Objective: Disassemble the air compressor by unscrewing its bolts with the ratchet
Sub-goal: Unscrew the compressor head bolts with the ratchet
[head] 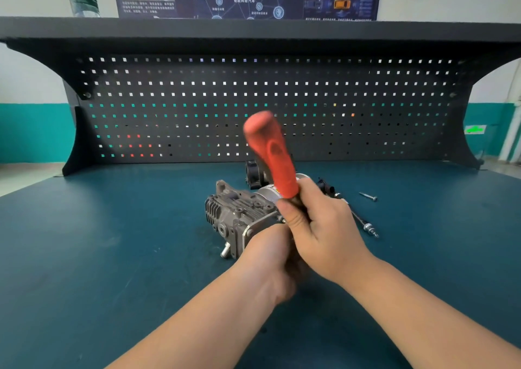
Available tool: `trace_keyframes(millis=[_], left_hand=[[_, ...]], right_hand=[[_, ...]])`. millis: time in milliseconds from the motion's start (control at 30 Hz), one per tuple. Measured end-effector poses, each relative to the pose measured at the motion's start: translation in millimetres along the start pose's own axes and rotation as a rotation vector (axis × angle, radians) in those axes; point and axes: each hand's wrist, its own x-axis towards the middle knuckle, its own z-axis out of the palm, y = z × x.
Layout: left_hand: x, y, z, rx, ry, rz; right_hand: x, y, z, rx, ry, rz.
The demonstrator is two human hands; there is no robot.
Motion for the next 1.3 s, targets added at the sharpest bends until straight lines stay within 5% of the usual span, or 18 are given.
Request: trace_keyframes(millis=[233,367,433,633,1033,1133,1300], left_hand=[[2.7,1.2,1.7,0.049,0.105,0.018],[3.0,1.6,2.1,0.053,0.103,0.011],[3.3,1.1,1.8,0.051,0.108,0.006],[4.0,-0.9,2.3,0.056,0.129,0.015],[0.4,-2.4,-0.4,-0.047,-0.002,0.037],[1.4,-0.5,-0.9,-0.051,0.009,0.02],[4.8,-0.2,1.4,0.064,0.1,0.038]], right_hand=[[5.0,19.7,1.1,0.33,0.321,0.792],[4.4,32.6,3.6,0.751,0.571,1.406],[2.1,32.2,4.4,0.883,0.615,1.542],[1.8,33.1,6.0,0.738,0.542,1.347],[-2.8,-0.7,4.0,0.039,0.071,0.082],[-2.9,0.3,5.5,0.056,0.098,0.12],[1.3,13.2,3.7,0.294,0.307,0.6]])
